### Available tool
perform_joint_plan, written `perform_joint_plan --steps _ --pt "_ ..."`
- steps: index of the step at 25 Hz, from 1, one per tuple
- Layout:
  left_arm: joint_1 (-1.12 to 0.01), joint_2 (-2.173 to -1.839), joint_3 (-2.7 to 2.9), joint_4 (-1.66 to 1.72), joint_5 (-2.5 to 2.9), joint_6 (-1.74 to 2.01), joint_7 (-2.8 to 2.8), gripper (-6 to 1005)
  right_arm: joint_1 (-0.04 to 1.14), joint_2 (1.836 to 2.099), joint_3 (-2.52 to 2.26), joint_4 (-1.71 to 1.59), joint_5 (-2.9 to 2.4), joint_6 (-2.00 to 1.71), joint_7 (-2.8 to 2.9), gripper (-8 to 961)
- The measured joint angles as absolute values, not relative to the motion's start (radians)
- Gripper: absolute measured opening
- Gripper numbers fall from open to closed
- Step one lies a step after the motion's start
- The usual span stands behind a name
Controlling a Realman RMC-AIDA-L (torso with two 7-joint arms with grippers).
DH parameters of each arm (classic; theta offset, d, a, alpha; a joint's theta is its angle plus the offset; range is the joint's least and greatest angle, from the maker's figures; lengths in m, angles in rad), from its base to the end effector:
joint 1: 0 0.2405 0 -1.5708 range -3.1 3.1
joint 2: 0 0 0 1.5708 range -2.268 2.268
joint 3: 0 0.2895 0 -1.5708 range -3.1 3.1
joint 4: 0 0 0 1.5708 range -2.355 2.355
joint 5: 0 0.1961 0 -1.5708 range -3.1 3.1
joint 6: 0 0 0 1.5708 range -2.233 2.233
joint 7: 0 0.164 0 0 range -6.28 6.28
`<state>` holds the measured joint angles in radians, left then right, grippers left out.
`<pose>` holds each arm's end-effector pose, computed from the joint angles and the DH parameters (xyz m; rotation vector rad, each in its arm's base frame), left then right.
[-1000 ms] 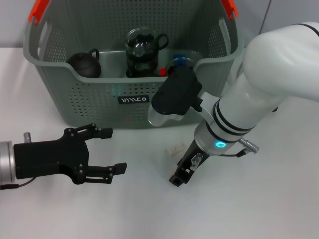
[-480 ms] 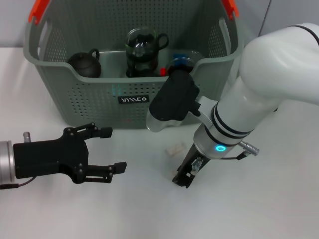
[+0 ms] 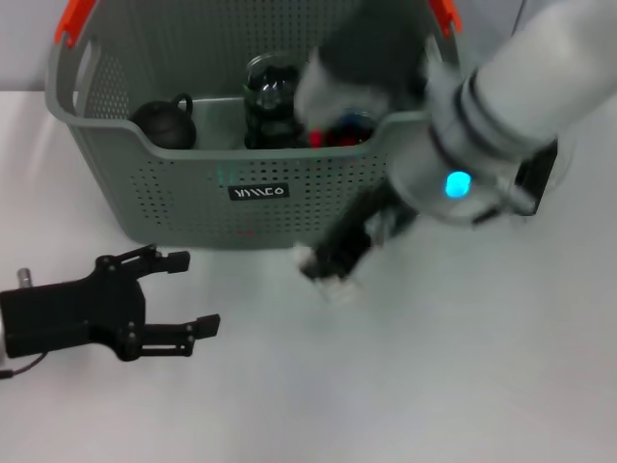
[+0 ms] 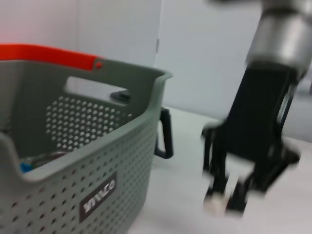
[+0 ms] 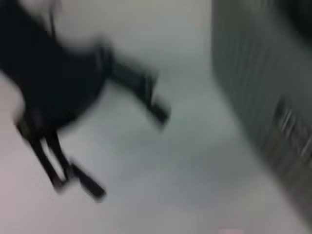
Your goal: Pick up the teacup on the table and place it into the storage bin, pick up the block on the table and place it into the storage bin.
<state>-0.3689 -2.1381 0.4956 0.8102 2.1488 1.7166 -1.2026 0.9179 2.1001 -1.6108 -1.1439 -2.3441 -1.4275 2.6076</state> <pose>-0.3133 0.2818 -0.0206 -2.6805 -0.5220 -0.6362 0.0985 0.3725 -0.1091 -2.9092 0.6175 -0.4106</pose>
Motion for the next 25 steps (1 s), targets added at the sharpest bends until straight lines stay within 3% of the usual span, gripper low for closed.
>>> perform_joint_plan --steps 8,22,25 --pt "-0.350 -2.141 0.461 0.811 2.151 1.722 -1.201 948 1.046 2.105 -1.200 -1.391 -2.359 -1.550 2.532 268" --pt "-0.376 -2.140 0.468 0.798 2.145 1.730 -1.209 947 1.081 2.088 -1.087 -1.121 -2.475 -1.254 2.393 308" --pt "-0.376 -2.140 0.468 0.798 2.144 1.734 -1.209 947 1.063 2.087 -1.079 -1.160 -2.444 -1.286 2.373 415"
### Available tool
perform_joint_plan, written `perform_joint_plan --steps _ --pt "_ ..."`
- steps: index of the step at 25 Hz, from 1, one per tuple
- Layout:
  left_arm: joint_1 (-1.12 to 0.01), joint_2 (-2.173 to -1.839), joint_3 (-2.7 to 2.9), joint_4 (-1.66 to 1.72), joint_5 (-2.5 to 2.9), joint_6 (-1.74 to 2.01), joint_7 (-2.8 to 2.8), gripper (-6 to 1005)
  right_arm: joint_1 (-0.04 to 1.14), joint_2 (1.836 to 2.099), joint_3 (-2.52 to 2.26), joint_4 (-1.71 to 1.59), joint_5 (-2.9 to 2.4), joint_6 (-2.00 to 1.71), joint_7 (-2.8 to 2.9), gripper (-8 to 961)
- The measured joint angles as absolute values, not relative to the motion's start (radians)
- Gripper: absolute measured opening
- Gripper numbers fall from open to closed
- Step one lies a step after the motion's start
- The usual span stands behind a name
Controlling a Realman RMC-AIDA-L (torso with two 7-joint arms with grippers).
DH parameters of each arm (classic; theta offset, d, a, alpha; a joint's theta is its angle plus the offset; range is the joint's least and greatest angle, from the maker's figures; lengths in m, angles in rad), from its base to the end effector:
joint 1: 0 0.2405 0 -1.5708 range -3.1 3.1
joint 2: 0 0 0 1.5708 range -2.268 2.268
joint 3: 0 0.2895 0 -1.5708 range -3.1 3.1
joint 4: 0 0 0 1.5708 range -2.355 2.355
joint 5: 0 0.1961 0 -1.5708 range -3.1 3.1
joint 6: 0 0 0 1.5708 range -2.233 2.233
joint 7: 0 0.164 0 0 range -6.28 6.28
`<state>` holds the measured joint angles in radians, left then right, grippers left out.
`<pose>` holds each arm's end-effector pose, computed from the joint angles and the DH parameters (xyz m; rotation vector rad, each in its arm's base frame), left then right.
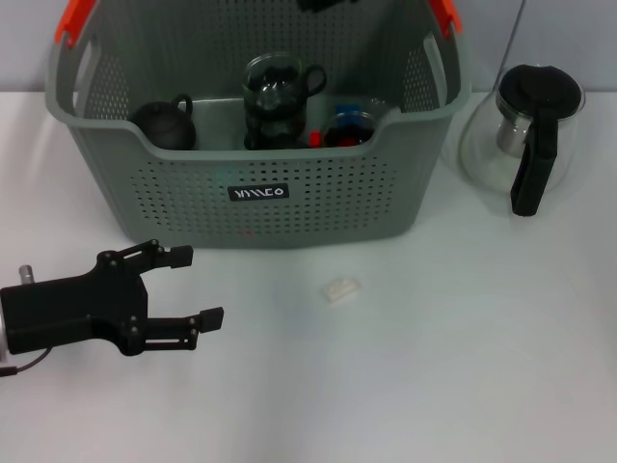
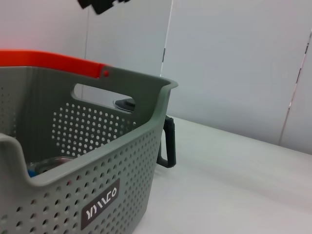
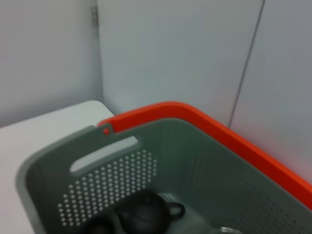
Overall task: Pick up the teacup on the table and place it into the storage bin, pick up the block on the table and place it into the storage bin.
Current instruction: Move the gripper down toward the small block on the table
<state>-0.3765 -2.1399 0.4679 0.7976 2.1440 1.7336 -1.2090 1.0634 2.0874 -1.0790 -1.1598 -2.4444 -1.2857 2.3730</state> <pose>-0.3103 0.2823 -0.0197 -2.6661 -0.5388 -0.6822 0.0326 0.4722 -0.0110 -2.6093 0.4415 0.1531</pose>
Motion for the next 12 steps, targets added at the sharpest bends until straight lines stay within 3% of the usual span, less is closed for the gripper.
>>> perform_joint_plan --steps 8,12 --pt "-0.378 -2.139 0.468 0.798 2.148 1.736 -1.205 947 0.881 2.074 -1.077 -1.337 -2.179 -1.625 2.164 766" --pt "-0.374 -2.138 0.466 0.798 2.149 1.738 -1.205 947 0.783 2.082 -1.093 -1.351 -2.203 -1.785 2.047 885"
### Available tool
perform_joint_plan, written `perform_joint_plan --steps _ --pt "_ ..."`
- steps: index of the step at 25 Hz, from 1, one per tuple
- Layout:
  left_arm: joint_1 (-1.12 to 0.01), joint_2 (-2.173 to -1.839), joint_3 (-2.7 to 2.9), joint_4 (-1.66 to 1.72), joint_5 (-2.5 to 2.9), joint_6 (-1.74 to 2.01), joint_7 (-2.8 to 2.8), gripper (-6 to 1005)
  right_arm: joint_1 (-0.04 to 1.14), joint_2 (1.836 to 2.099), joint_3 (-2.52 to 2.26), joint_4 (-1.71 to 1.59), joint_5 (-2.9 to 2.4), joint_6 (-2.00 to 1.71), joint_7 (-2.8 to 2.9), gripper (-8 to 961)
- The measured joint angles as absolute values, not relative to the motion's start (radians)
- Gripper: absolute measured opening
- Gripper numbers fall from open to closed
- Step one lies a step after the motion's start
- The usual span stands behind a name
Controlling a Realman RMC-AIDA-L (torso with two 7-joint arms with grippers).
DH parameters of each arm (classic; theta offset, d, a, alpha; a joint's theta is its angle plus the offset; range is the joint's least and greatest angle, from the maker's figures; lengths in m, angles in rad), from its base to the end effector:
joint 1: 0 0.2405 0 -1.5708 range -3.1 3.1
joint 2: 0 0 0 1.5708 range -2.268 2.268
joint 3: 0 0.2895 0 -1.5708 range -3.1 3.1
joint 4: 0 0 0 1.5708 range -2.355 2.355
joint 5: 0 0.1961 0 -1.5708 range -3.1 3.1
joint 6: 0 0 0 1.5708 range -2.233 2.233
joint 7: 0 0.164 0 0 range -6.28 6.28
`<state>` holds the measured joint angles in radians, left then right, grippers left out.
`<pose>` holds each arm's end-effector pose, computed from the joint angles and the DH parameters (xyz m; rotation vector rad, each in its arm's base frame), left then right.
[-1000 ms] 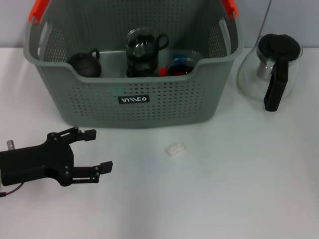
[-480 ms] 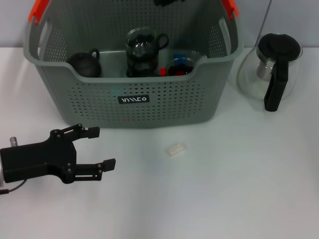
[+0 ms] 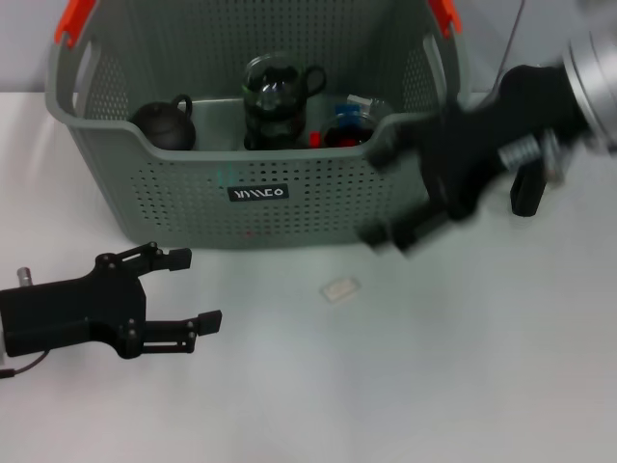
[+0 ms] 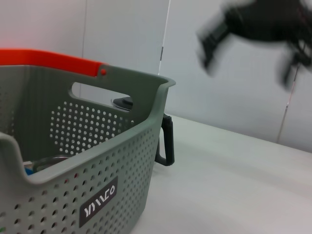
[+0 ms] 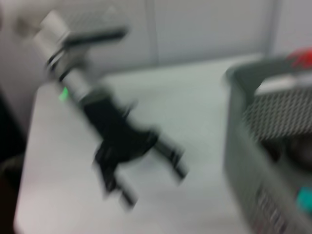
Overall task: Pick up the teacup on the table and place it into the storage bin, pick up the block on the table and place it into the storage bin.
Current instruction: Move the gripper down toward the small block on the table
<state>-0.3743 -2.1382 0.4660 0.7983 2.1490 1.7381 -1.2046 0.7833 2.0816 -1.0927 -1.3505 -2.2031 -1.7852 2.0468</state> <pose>-0.3114 0.2809 -0.0191 -2.6700 -0.5357 -0.6772 0.1123 0.3670 -0.0087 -3.0651 0.2078 0.0424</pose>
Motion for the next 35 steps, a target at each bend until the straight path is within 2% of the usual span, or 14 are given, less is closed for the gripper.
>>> perform_joint_plan --steps 2,7,24,35 --pt "-0.375 -2.138 0.464 0.800 2.147 1.740 -1.208 947 0.748 2.089 -1.133 -1.330 -2.282 -1.804 2.039 944" --pt "-0.384 -2.138 0.462 0.801 2.142 1.744 -1.210 947 0.753 2.098 -1.210 -1.250 -2.380 -1.753 2.047 944" --pt "-0.402 -2.140 0.462 0.790 2.141 1.736 -1.213 947 0.923 2.110 -1.492 -0.741 -2.351 -1.232 2.046 944" --pt "-0.409 -2.140 0.462 0.787 2.141 1.735 -1.213 947 0.954 2.110 -1.535 -0.638 -2.275 -1.077 2.210 945"
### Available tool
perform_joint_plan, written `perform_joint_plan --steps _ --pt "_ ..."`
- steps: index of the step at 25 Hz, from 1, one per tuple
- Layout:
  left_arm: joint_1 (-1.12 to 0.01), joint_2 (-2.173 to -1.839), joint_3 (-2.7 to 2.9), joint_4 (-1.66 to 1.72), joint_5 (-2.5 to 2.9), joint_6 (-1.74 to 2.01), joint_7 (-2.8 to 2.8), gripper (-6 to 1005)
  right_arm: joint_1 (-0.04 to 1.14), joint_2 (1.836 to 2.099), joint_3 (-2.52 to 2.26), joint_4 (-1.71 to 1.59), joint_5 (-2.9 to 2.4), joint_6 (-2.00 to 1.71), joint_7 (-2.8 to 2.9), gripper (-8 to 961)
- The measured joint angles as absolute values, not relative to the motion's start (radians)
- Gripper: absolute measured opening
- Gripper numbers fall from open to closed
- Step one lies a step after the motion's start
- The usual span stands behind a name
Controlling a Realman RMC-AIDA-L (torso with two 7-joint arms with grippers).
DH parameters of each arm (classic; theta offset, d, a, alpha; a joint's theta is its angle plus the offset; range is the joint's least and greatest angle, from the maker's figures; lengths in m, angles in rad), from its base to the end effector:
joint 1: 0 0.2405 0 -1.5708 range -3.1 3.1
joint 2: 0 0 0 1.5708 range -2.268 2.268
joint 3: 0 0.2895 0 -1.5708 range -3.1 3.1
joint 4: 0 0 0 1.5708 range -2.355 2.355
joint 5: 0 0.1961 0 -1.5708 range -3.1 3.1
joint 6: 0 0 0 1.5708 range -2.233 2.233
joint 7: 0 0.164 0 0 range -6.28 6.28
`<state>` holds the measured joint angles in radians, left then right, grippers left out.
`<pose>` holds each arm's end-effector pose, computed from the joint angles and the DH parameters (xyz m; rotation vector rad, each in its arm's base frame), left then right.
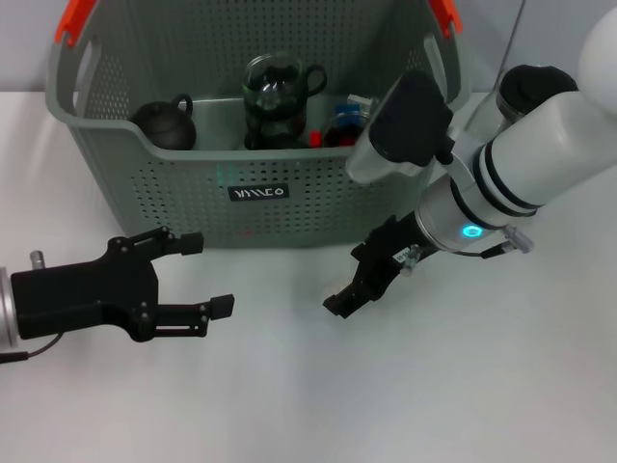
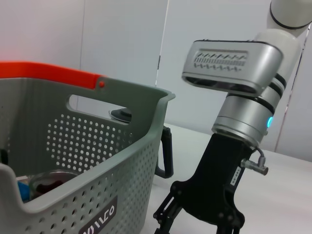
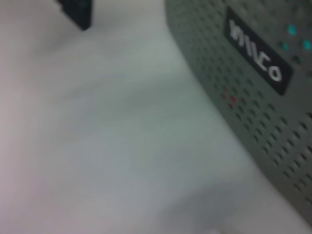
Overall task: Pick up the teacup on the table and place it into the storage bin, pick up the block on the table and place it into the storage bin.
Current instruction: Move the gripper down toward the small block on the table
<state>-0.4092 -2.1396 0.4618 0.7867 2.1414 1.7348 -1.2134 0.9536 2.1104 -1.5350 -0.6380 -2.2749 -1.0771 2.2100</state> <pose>-0.3010 0.2916 -0.0204 -2.6749 -0.5137 -0.7074 0.1739 0.4038 -0.1415 -2.8698 0.5885 -0.3717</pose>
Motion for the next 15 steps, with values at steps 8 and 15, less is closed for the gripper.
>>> perform_joint_plan --steps 8,15 --pt "-0.419 -2.143 0.468 0.785 2.141 1.735 -1.206 947 0.982 2.111 -1.631 -0.635 -2.275 -1.047 2.477 936" --pt "-0.421 -2.141 0.468 0.776 2.141 1.742 -1.192 947 0.998 2.116 -1.738 -0.634 -2.275 -0.987 2.612 926"
